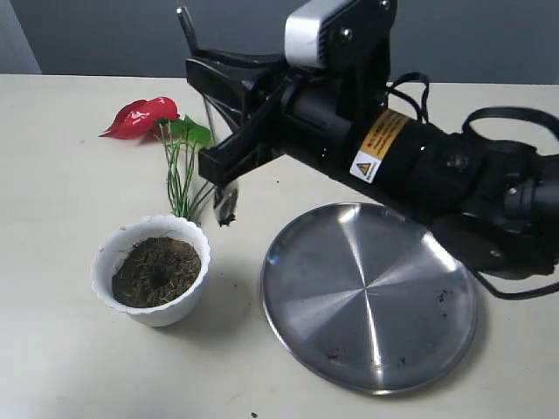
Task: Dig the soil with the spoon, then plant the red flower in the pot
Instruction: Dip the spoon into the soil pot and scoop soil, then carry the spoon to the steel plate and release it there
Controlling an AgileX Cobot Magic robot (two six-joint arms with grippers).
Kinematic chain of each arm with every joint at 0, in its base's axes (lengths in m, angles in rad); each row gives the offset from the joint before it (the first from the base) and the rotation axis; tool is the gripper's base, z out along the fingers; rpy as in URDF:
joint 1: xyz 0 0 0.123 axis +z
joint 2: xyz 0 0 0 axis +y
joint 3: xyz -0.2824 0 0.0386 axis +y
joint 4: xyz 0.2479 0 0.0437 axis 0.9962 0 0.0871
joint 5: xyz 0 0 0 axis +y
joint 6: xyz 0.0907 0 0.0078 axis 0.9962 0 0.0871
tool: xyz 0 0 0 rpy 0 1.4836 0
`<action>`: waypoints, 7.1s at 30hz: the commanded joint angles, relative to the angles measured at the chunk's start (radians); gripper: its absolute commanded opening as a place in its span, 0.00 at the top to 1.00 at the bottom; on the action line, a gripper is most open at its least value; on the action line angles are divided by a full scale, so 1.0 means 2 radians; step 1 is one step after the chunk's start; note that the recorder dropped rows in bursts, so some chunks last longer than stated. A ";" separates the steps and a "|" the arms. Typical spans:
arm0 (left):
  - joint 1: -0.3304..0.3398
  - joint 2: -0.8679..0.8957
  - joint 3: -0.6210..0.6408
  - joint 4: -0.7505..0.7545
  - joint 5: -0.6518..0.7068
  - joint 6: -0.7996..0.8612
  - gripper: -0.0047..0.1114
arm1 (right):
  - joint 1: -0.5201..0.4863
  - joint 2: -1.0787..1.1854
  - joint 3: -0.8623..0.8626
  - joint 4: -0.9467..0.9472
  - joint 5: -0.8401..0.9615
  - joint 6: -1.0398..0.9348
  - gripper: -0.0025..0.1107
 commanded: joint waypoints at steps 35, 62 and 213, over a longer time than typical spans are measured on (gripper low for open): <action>-0.001 -0.002 0.001 -0.001 -0.004 -0.002 0.96 | 0.000 0.200 -0.051 -0.080 -0.153 0.052 0.98; -0.001 -0.002 0.001 0.001 -0.004 -0.002 0.96 | 0.000 0.189 -0.099 -0.119 -0.081 0.073 0.98; -0.001 -0.002 0.001 0.000 -0.004 -0.002 0.96 | -0.101 0.170 -0.150 0.125 0.667 -0.158 0.98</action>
